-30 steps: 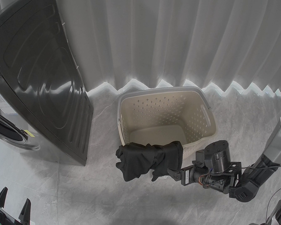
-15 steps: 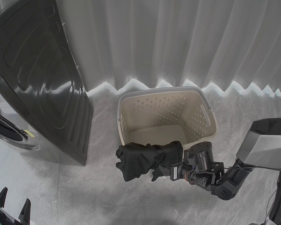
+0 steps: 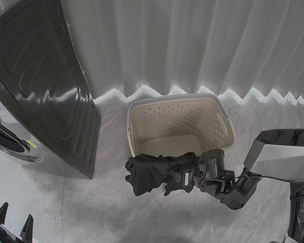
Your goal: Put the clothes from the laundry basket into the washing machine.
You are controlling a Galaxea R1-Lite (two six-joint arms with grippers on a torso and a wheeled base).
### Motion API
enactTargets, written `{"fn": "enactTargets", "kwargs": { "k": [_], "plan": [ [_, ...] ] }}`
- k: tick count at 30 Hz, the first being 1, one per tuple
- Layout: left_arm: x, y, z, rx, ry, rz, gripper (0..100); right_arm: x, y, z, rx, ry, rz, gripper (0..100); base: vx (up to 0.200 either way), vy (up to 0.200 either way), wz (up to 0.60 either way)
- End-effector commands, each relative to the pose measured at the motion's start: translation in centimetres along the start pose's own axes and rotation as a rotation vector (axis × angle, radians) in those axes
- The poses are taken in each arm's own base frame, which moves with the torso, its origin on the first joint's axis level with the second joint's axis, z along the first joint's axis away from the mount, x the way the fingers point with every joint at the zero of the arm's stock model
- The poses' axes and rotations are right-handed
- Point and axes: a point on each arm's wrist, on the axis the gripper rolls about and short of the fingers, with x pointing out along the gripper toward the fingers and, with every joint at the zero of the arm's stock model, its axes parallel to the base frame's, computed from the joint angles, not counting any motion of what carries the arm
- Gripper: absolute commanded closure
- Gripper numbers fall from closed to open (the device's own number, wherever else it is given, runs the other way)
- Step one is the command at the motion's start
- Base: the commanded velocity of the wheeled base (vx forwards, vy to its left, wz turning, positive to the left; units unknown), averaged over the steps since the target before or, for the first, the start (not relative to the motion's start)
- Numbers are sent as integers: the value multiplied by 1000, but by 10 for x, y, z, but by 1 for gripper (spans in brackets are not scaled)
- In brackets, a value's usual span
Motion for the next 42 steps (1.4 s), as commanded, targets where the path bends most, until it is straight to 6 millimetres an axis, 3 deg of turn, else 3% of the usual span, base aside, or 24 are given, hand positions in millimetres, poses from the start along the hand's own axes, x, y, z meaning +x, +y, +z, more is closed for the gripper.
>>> {"fn": "enactTargets", "kwargs": {
  "k": [1,13,14,26,31,42],
  "plan": [
    [0,0,-5,0,1,1,0,8,-6,-2,-3,-1,-18,0,0,0,0],
    [0,0,-5,0,0,1,0,14,-8,-4,-6,-27,-11,0,0,0,0],
    [0,0,-5,0,0,1,0,14,-7,-5,-7,-28,-7,100,0,0,0],
    [0,0,-5,0,0,1,0,6,-2,-1,-16,-59,18,100,0,0,0],
    [0,0,-5,-2,0,1,0,-21,-1,18,-8,-100,32,100,0,0,0],
    [0,0,-5,-8,1,2,0,-153,10,84,23,-350,190,100,0,0,0]
  ]
}}
